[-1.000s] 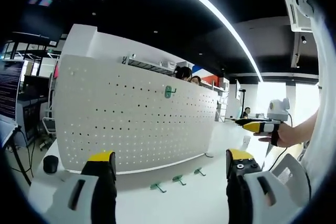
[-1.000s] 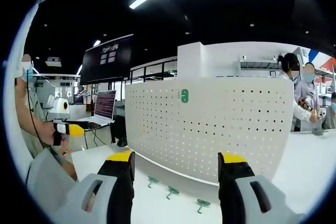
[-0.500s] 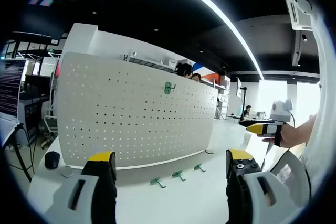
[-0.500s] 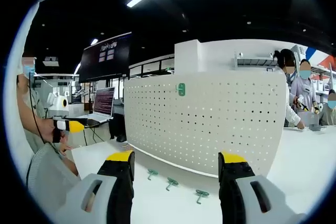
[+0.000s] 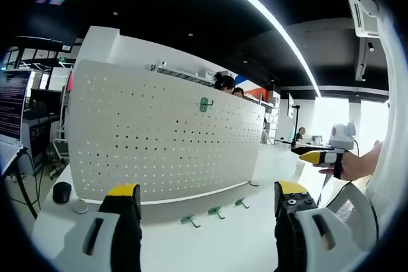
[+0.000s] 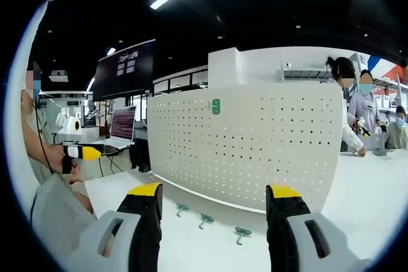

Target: Insert the hook assembly into the mounting plate slot until the hook locks in place.

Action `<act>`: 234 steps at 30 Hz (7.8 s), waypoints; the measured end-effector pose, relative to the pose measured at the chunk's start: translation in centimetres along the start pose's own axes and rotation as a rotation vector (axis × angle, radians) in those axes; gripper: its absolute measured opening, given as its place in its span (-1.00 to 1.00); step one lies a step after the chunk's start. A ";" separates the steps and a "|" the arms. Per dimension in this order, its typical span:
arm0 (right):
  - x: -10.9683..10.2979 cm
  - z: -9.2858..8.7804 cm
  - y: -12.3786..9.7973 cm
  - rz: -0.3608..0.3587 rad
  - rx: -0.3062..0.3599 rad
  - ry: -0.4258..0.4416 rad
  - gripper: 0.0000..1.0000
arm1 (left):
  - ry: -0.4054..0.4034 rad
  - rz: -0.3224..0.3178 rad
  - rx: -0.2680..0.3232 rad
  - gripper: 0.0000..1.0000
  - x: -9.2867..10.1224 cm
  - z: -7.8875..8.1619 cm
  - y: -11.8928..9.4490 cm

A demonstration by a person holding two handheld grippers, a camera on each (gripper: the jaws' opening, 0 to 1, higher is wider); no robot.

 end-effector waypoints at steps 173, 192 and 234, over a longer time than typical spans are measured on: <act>1.0 -1.0 0.6 -0.012 -0.035 -0.020 0.22 | 0.419 -0.655 -0.871 0.47 -4.8 -13.6 15.6; 1.3 -1.1 0.5 -0.017 -0.041 -0.021 0.21 | 0.465 -0.729 -0.971 0.45 -5.2 -15.9 16.6; 1.5 -1.4 0.4 -0.028 -0.054 -0.019 0.18 | 0.496 -0.802 -1.054 0.26 -5.8 -17.9 17.4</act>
Point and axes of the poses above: the point that each gripper's makers call its tool centre point, and the gripper's own axes: y roughly forward along the fingers, x roughly to its right, z roughly out of its top, the point moved 7 cm from there along -y, roughly backward along the fingers, and after that the axes turned 10 degrees about x, right-handed, at the moved point
